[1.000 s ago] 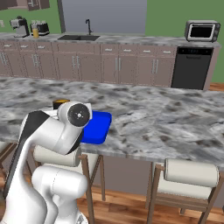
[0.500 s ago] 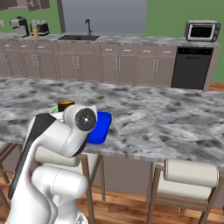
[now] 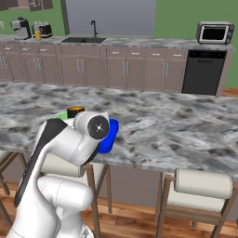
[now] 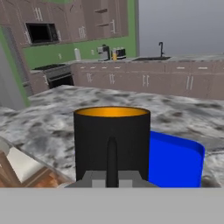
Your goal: There is a tray on the dining counter. Grab the cup, mug, and pitcher and place them on the tray. The pitcher may be placed next to the tray if it cannot fit the tray.
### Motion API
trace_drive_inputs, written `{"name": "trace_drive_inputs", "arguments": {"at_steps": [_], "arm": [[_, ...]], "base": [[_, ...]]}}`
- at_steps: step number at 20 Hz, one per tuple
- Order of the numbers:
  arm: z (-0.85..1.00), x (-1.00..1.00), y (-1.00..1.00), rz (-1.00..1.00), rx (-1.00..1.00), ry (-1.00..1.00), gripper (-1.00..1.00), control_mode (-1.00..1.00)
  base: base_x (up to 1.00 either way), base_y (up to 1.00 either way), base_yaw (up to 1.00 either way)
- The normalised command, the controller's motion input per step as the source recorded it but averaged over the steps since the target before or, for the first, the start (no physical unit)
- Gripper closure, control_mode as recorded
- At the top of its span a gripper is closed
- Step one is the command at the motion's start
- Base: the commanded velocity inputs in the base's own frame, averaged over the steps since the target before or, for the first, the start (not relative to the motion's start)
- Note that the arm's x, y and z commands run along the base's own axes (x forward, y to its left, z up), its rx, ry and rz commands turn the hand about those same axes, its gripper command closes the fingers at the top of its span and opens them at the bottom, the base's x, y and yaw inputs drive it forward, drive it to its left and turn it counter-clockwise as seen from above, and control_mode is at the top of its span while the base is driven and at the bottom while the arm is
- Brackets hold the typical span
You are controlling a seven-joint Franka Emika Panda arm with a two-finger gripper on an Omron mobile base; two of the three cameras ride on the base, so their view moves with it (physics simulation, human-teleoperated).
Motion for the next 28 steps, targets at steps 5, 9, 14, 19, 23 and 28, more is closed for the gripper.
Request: {"name": "trace_drive_inputs", "arguments": {"at_steps": [5,9,14,19,23,28], "arm": [[-0.05,0.22,-0.09,0.00,0.00,0.00,1.00,-1.00],[-0.16,0.30,0.00,0.01,0.00,-0.01,1.00,-1.00],[-0.23,0.25,0.29,0.08,0.00,0.00,1.00,-1.00],[-0.22,0.26,0.27,0.08,0.00,0.00,1.00,-1.00],[-0.15,0.28,0.14,0.08,0.00,0.00,1.00,-1.00],[-0.14,0.21,0.16,0.06,0.00,0.00,1.00,-1.00]], "base": [[0.00,0.00,0.00],[0.00,0.00,0.00],[0.00,0.00,0.00],[0.00,0.00,0.00],[0.00,0.00,0.00],[0.00,0.00,0.00]]}}
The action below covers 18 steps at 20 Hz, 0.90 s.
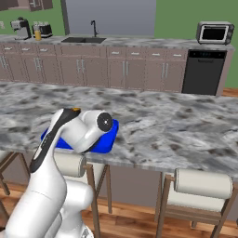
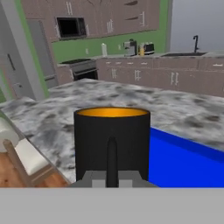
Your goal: There is a tray on the dining counter. Grab the cup, mug, and pitcher and place them on the tray. The pitcher may be placed next to the tray if it cannot fit the tray.
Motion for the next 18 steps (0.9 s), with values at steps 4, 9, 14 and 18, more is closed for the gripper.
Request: {"name": "trace_drive_inputs", "arguments": {"at_steps": [4,9,14,18], "arm": [[-0.21,0.21,0.19,0.06,0.00,0.00,1.00,-1.00],[-0.20,0.19,0.19,0.05,0.00,0.00,1.00,-1.00],[-0.19,0.22,0.09,0.03,0.00,0.00,1.00,-1.00],[-0.16,0.20,0.11,0.00,0.00,0.00,1.00,-1.00]], "base": [[0.00,0.00,0.00],[0.00,0.00,0.00],[0.00,0.00,0.00],[0.00,0.00,0.00]]}}
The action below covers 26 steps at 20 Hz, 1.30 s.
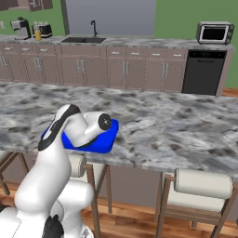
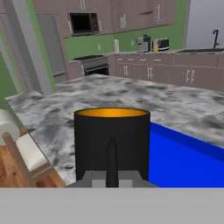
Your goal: There is a tray on the dining counter. Grab the cup, mug, and pitcher and place them on the tray. The pitcher may be placed next to the tray if it cannot fit the tray.
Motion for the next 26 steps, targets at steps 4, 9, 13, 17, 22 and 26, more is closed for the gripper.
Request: {"name": "trace_drive_inputs", "arguments": {"at_steps": [4,9,13,17,22,26], "arm": [[-0.13,0.21,0.15,0.00,0.00,0.00,1.00,-1.00],[-0.08,0.22,0.16,0.01,0.00,0.00,1.00,-1.00],[-0.13,0.25,0.15,0.02,0.00,0.00,1.00,-1.00],[-0.19,0.30,0.08,0.02,0.00,0.00,1.00,-1.00],[-0.14,0.34,0.05,0.01,0.00,0.00,1.00,-1.00],[-0.15,0.31,0.00,0.00,0.00,0.00,1.00,-1.00]], "base": [[0.00,0.00,0.00],[0.00,0.00,0.00],[0.00,0.00,0.00],[0.00,0.00,0.00],[0.00,0.00,0.00],[0.00,0.00,0.00]]}}
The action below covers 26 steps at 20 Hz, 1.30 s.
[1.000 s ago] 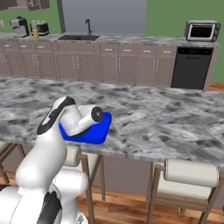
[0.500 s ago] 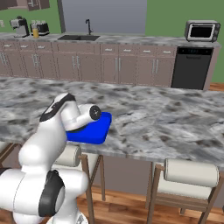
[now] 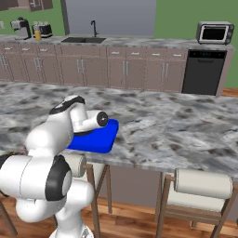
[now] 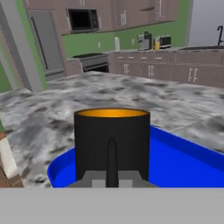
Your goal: There is a tray on the dining counter. Grab the cup, mug, and pitcher and place them on the tray. The pitcher may be placed next to the tray if it cannot fit the tray.
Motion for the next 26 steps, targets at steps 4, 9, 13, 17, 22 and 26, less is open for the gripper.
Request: {"name": "trace_drive_inputs", "arguments": {"at_steps": [4,9,13,17,22,26], "arm": [[-0.21,0.30,0.00,0.00,0.00,0.00,1.00,-1.00],[-0.31,0.21,0.00,0.01,0.00,0.00,1.00,-1.00],[-0.30,0.12,0.00,0.01,0.00,0.00,1.00,-1.00],[-0.31,0.13,0.00,0.01,0.00,0.00,1.00,-1.00],[-0.25,0.13,0.01,0.00,0.00,0.00,1.00,-1.00],[-0.08,0.11,0.09,0.00,0.00,0.00,1.00,-1.00]], "base": [[0.00,0.00,0.00],[0.00,0.00,0.00],[0.00,0.00,0.00],[0.00,0.00,0.00],[0.00,0.00,0.00],[0.00,0.00,0.00]]}}
